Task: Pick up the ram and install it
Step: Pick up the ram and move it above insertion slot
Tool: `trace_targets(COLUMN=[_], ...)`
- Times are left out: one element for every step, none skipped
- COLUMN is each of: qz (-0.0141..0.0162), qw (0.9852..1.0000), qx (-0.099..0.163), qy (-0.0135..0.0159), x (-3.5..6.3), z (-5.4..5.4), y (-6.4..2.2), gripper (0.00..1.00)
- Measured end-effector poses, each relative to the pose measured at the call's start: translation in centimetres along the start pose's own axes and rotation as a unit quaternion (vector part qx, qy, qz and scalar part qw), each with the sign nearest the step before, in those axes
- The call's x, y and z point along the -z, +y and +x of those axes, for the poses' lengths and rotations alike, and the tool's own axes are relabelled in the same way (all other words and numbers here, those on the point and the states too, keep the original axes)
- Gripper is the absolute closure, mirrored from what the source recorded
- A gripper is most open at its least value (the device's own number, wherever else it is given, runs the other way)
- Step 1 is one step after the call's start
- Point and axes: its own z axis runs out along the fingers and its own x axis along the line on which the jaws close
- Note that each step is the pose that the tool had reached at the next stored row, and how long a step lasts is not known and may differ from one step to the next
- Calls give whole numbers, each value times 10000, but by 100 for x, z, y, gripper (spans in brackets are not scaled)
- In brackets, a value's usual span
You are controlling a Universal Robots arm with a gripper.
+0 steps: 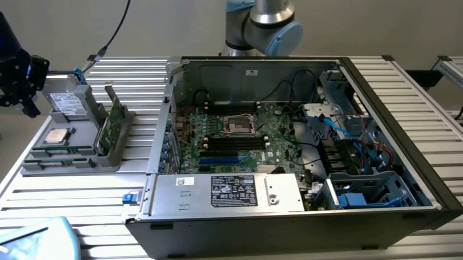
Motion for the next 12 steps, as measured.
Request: trace_targets(qz=[3,5,8,10,13,15,18,21,24,26,29,32], qw=[10000,9998,9996,9993,9990,9985,9980,9974,9966,9959,9950,9941], qx=[89,183,272,362,455,542,635,724,822,909,998,1088], qy=[2,5,6,8,10,12,14,16,18,21,23,25], x=[-4,-8,-12,-16,-20,-24,-29,-33,-38,-42,-46,-50], z=[0,0,-1,-1,-1,-1,-1,-2,-2,-2,-2,-3], y=[0,0,-1,-1,-1,-2,-2,-2,-2,-3,-3,-3], gripper=[89,89,89,89,89,89,89,89,89,89,89,89])
